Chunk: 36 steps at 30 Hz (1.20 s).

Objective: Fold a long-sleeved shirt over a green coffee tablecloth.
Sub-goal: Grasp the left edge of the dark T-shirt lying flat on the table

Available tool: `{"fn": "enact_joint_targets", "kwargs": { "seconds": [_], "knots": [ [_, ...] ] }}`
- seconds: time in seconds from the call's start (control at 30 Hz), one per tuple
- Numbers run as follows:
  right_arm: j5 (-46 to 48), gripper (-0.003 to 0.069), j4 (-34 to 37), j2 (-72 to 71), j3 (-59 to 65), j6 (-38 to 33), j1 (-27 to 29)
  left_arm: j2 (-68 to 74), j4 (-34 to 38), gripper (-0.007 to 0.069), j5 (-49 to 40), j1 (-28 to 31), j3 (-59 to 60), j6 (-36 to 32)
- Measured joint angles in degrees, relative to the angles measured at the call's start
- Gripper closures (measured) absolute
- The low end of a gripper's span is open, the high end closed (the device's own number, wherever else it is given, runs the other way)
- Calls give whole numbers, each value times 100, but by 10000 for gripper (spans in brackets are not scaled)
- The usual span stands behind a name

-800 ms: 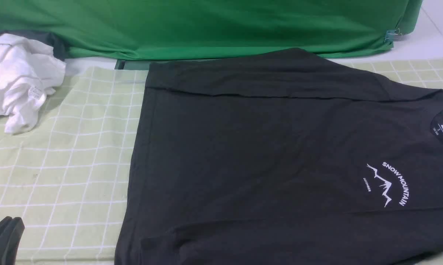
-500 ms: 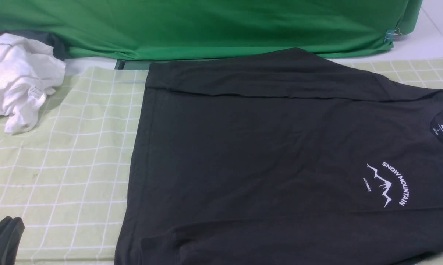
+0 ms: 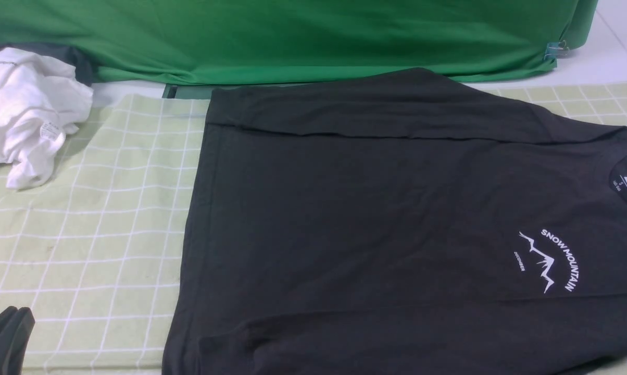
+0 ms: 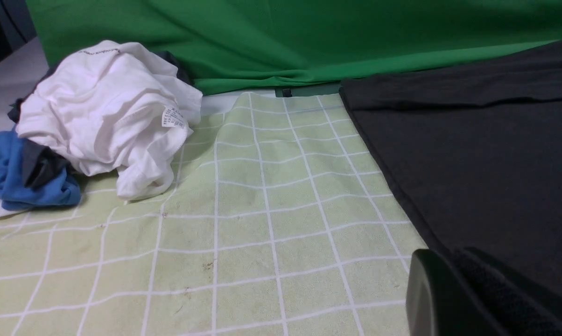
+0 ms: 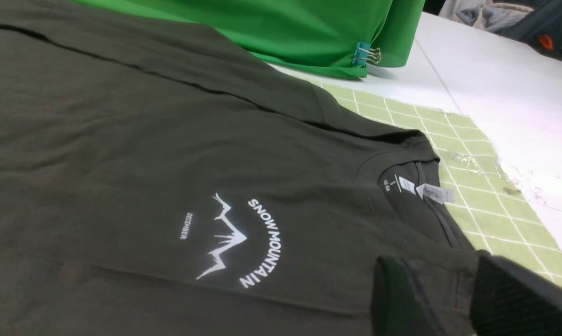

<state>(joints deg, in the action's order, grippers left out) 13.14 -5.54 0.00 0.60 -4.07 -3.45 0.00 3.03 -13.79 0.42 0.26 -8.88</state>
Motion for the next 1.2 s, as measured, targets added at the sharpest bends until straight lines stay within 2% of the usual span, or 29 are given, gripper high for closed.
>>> {"fn": "enact_joint_targets", "kwargs": {
  "seconds": [0.87,0.93,1.0,1.03,1.07,1.1,1.2],
  "knots": [
    [-94,418,12,0,0,79,0,0,-13,589,98,0,0,9],
    [-197,418,209,0,0,479,0,0,303,589,263,0,0,183],
    [-327,418,657,0,0,1324,0,0,825,589,431,0,0,545],
    [-404,418,1041,0,0,1888,0,0,1397,589,523,0,0,888],
    [-453,418,1362,0,0,2508,0,-2,2327,589,575,0,0,1510],
    [-500,418,1715,0,0,3422,0,0,2901,589,576,0,0,1892],
    [-531,418,1962,0,0,4549,0,0,3800,589,576,0,0,2511]
  ]
}}
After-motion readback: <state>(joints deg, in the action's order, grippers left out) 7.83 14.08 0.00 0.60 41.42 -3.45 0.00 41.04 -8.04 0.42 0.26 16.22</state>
